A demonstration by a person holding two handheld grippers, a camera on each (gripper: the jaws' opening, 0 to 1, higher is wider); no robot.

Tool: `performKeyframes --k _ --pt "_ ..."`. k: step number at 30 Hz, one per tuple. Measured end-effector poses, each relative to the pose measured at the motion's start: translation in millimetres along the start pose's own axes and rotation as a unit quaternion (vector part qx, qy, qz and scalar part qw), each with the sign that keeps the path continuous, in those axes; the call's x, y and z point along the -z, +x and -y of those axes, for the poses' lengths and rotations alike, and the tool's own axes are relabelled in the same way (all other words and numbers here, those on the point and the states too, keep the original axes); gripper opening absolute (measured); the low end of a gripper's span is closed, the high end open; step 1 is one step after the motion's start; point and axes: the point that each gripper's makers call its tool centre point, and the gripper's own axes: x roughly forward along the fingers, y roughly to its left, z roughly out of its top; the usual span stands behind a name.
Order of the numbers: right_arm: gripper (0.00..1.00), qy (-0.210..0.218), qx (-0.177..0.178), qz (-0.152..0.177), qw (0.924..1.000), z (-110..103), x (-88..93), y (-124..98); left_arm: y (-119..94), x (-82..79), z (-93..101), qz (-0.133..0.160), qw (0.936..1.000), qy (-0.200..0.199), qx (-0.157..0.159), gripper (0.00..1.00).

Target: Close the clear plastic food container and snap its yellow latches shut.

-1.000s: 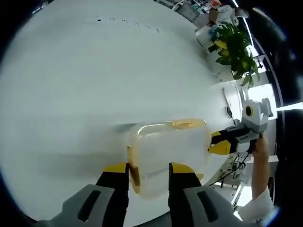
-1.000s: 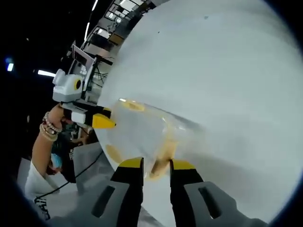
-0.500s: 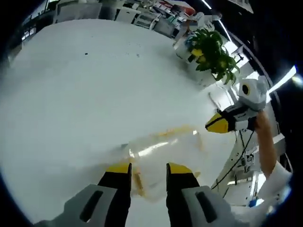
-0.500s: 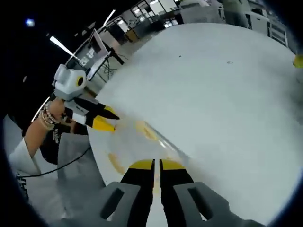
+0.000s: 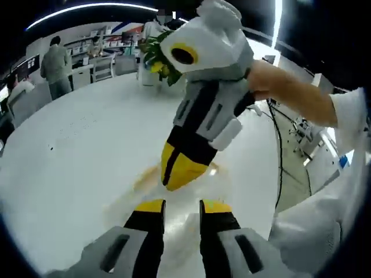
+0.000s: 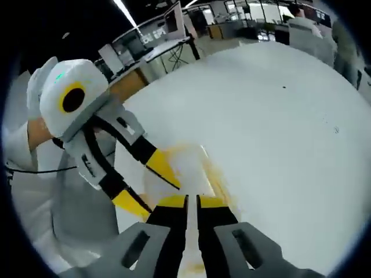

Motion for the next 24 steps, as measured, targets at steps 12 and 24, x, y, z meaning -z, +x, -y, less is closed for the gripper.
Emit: performKeyframes --k 12,24 --pt "0.2 -0.023 -0.012 -0.003 0.9997 12.4 -7.6 0.3 -3.7 7.9 3.7 0.01 0.999 0.043 0.001 0.32" --pt "0.29 -0.062 -0.025 -0.069 0.9954 25.5 9.3 11.9 7.5 18.5 15.0 -0.016 0.9828 0.184 0.007 0.4"
